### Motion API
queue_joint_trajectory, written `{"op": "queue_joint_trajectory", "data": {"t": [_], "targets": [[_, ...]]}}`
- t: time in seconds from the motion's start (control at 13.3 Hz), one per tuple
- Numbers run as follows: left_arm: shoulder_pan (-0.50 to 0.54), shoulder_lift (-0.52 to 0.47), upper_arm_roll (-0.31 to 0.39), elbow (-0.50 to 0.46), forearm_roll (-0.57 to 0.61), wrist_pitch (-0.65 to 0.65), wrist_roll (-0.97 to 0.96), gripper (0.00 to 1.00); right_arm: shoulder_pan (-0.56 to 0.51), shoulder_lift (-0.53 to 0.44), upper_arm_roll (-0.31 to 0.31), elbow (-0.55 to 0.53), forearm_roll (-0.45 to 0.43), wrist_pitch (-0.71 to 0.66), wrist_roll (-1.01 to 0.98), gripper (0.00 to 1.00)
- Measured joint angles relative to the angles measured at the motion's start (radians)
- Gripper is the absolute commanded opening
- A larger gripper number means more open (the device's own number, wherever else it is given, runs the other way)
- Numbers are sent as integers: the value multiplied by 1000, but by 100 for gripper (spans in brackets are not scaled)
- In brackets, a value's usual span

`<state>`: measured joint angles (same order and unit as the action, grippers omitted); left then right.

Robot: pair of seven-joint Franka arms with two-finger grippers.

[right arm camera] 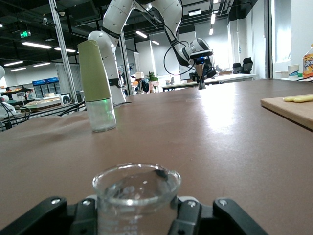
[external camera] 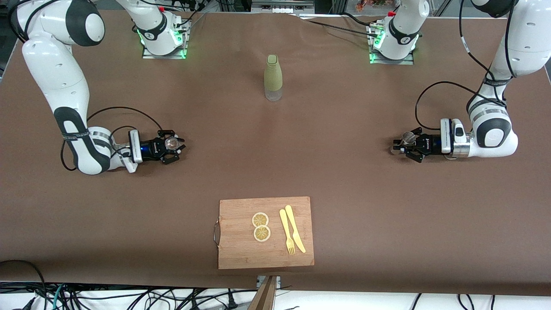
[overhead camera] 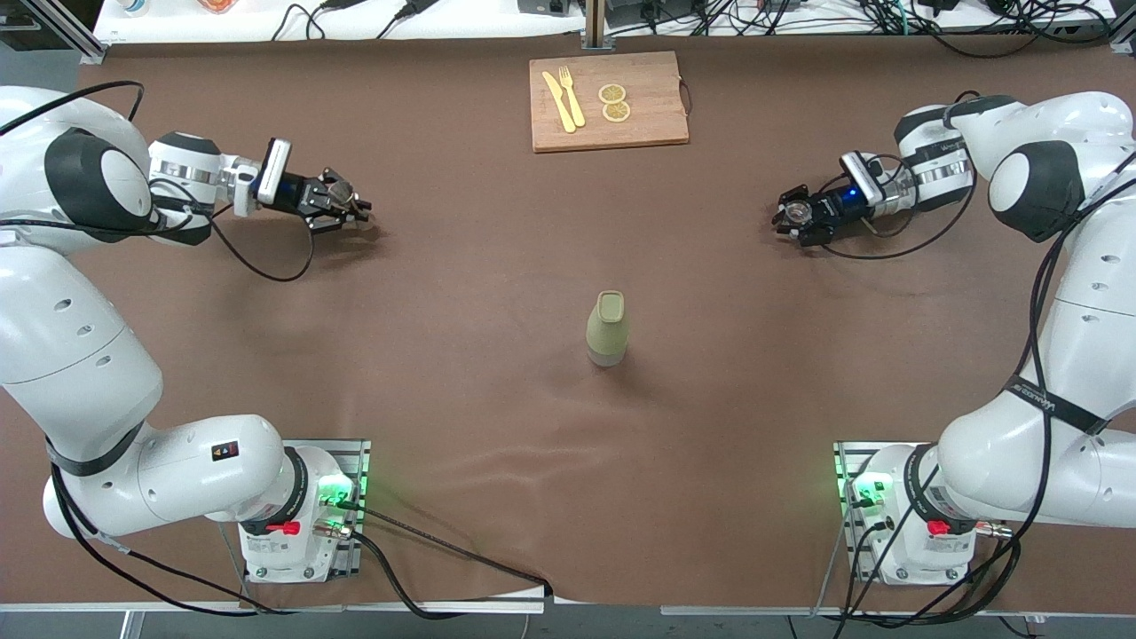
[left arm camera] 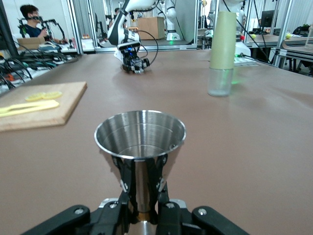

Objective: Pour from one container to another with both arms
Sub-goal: 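Carry the glass cup and the jigger toward each other above the table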

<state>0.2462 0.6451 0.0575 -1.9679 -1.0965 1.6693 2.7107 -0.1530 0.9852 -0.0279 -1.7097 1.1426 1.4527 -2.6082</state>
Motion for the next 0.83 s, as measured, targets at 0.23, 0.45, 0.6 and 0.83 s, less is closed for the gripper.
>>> {"op": "queue_joint_trajectory", "data": {"t": [0.23, 0.45, 0.6, 0.83], "targets": [[-76, -9, -8, 0, -88, 19, -18, 0, 1, 9, 13, 27, 1, 4, 19, 6], [-140, -8, -42, -1, -140, 96, -84, 0, 1, 10, 16, 41, 4, 3, 44, 5], [-168, -8, -63, -1, -174, 136, -128, 0, -1, -1, 26, 55, 9, -4, 80, 5], [-194, -8, -110, -2, -220, 205, -191, 0, -1, -51, 68, 67, 16, -6, 143, 5]]}}
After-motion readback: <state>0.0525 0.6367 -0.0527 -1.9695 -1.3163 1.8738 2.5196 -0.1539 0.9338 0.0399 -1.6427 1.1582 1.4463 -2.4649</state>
